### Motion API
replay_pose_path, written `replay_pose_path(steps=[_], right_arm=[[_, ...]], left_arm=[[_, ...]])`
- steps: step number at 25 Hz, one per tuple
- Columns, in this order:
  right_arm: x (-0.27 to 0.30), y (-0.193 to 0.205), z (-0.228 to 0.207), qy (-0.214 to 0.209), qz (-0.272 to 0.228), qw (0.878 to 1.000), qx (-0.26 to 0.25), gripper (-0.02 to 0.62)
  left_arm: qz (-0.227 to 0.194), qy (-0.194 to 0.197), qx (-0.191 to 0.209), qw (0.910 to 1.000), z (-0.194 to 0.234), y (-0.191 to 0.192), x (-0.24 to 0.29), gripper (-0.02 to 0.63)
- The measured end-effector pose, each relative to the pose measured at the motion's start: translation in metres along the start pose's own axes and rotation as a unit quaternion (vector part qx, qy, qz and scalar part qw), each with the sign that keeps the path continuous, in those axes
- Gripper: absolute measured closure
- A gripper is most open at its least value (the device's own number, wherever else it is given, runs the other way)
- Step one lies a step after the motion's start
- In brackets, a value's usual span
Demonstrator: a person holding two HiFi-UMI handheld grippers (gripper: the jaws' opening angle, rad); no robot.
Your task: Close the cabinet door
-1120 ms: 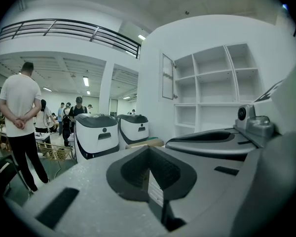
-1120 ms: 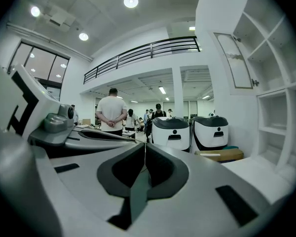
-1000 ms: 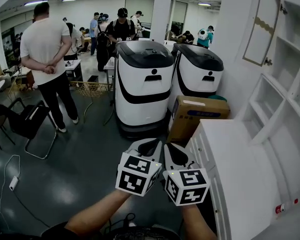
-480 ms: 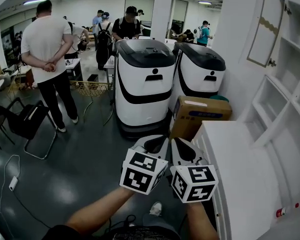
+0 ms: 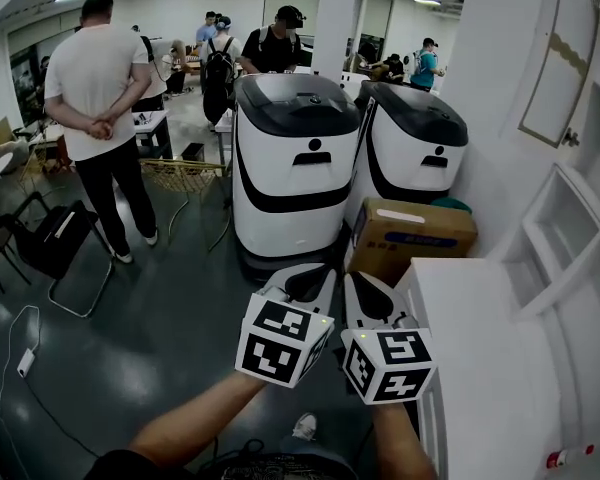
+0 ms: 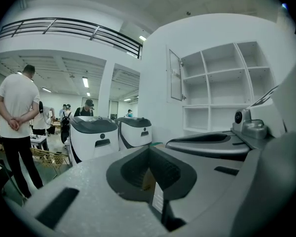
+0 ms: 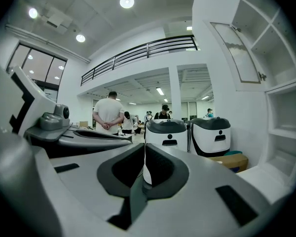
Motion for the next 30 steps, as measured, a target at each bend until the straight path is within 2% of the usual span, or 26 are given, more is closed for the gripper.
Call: replay_pose_path(steps=[16,30], right_arm=[[0.055,-0.017,-0.144,0.014,-0.004,1.0,0.009,0.574],[0.049,-0.035,-0.226,0.053,-0.023,0.998,0.007,0.574]], left_arm=[[0.009,0.02,0.013,0.9997,-0.028,-0.033,0.156,0.594],[0.001,0.061,0.024,0.9978,-0.072,-0.059,0.232,0.594]])
Point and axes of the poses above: the fingertips, and each gripper's own axes: x forward along the fingers, z to its left, y out of its underside, the point moved 5 cm from there along -x, backward along the fingers, and after that the axes turned 7 degrees about -y, right-handed, at the moved point
